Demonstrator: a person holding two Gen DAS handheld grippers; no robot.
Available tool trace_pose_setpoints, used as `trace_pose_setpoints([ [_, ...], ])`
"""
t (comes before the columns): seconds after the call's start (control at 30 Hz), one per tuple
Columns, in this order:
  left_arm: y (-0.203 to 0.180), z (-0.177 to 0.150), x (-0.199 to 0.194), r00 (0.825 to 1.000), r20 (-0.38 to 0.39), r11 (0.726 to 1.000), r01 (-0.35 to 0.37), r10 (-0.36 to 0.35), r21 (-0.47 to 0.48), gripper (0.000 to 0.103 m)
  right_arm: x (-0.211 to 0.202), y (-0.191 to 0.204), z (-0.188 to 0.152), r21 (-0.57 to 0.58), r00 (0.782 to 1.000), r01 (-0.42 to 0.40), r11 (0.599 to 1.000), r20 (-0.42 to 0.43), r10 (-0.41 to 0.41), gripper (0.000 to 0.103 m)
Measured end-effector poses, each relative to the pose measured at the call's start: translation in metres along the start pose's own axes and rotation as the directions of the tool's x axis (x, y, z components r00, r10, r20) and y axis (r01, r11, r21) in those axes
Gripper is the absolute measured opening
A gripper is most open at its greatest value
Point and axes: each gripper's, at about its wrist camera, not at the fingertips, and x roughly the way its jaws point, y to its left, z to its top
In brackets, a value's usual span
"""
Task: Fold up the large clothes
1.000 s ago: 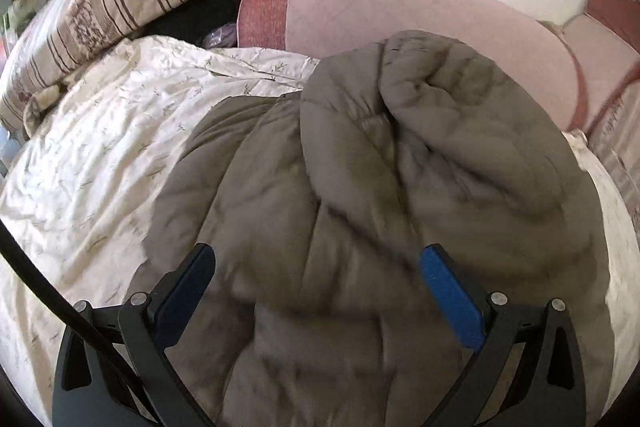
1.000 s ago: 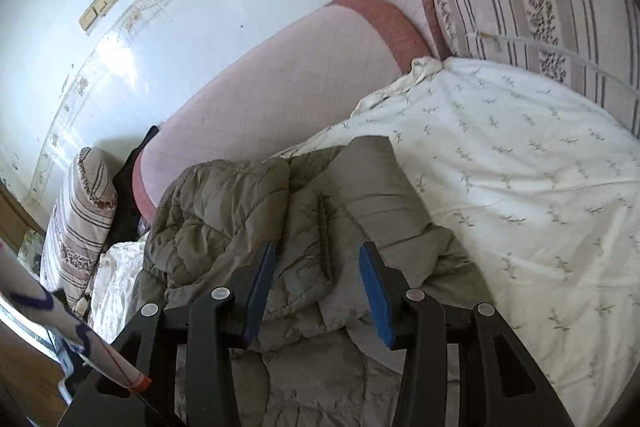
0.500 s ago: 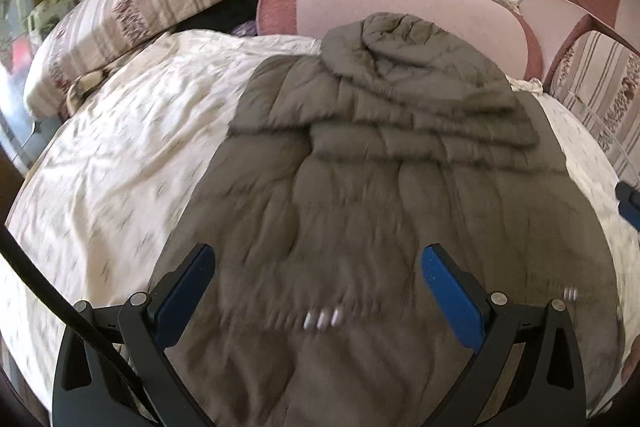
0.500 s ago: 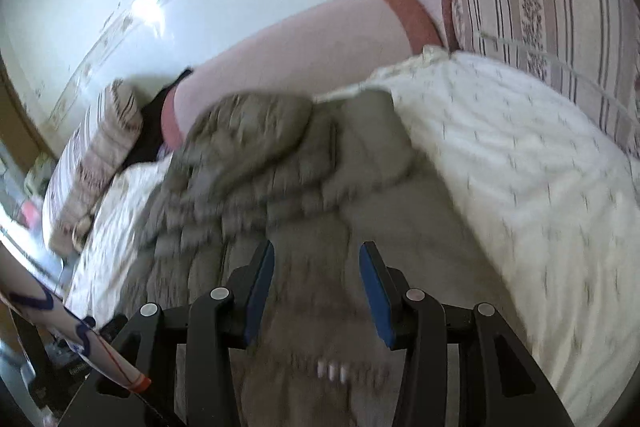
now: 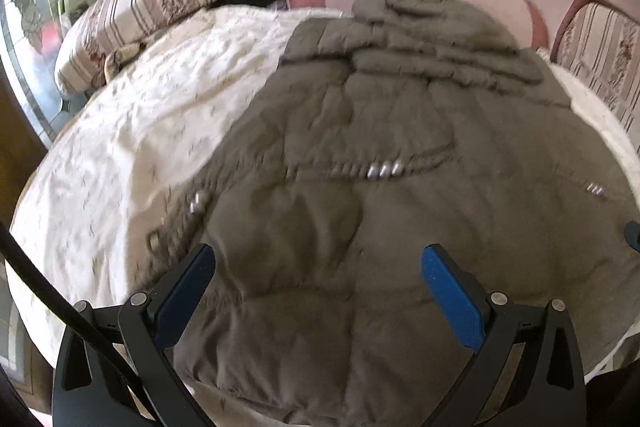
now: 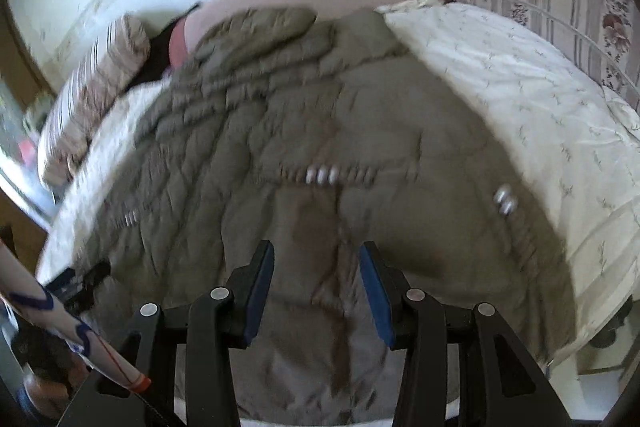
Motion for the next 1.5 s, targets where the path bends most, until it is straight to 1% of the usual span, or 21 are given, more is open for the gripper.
trace_pose_setpoints([
  [0.03,0.001,-0.002,0.007,1.000,-0.025,1.000,-0.009,0.009,-0.001,0.103,0.004,0.003,-0.005,-0.017,1.000,0.009,1.000,-0.014,-0.009,0.049],
  [0.07,0.002,-0.004,0.011,0.999,-0.044,1.000,-0.001,0.001,-0.009,0.103,0.010,0.008,-0.012,-0.045,0.999,0.029,0.999,-0.026,-0.030,0.051],
  [0.1,0.003,-0.004,0.014,0.999,-0.051,1.000,0.005,-0.006,-0.014,0.103,0.012,0.011,-0.015,-0.070,0.999,0.048,0.996,-0.019,-0.049,0.051],
  [0.17,0.001,-0.007,0.016,0.999,-0.048,1.000,-0.001,0.001,0.006,0.103,0.014,0.019,-0.022,-0.134,0.996,0.091,0.987,0.009,-0.090,0.055],
  [0.23,-0.001,-0.009,0.015,0.999,-0.034,1.000,-0.005,0.006,0.023,0.103,0.014,0.020,-0.024,-0.148,0.995,0.102,0.984,0.023,-0.100,0.057],
  [0.43,-0.001,-0.018,0.011,1.000,0.003,0.998,-0.004,0.003,0.061,0.103,0.015,0.016,-0.026,-0.146,0.996,0.087,0.985,0.045,-0.081,0.060],
  [0.63,-0.001,-0.025,0.009,0.999,0.036,0.998,-0.011,0.009,0.065,0.103,0.015,0.018,-0.036,-0.190,0.991,0.099,0.977,0.112,-0.079,0.062],
  [0.77,-0.003,-0.027,0.008,0.998,0.060,0.997,-0.019,0.015,0.075,0.103,0.013,0.016,-0.043,-0.209,0.985,0.094,0.973,0.159,-0.061,0.062],
  [0.97,-0.002,-0.030,0.008,0.996,0.089,0.996,-0.010,0.002,0.088,0.103,0.011,0.015,-0.048,-0.222,0.980,0.093,0.971,0.194,-0.049,0.063],
  [1.1,-0.002,-0.030,0.008,0.995,0.099,0.996,-0.008,-0.001,0.093,0.103,0.009,0.015,-0.051,-0.225,0.977,0.100,0.969,0.204,-0.053,0.065],
  [1.2,-0.002,-0.030,0.008,0.995,0.103,0.995,-0.010,0.000,0.096,0.103,0.007,0.013,-0.051,-0.226,0.978,0.096,0.969,0.201,-0.049,0.068],
  [1.27,-0.002,-0.030,0.008,0.995,0.104,0.995,-0.009,-0.001,0.096,0.103,0.004,0.011,-0.049,-0.233,0.981,0.089,0.969,0.188,-0.045,0.075],
  [1.3,-0.002,-0.031,0.008,0.995,0.104,0.995,-0.009,-0.001,0.096,0.103,0.003,0.010,-0.049,-0.232,0.982,0.087,0.969,0.183,-0.044,0.077],
  [1.4,-0.002,-0.030,0.008,0.994,0.105,0.995,-0.008,-0.002,0.097,0.103,-0.005,0.003,-0.046,-0.216,0.987,0.054,0.975,0.157,-0.020,0.077],
  [1.5,-0.003,-0.031,0.008,0.995,0.104,0.995,-0.010,-0.001,0.096,0.103,-0.018,-0.009,-0.041,-0.172,0.982,0.049,0.984,0.189,-0.016,0.077],
])
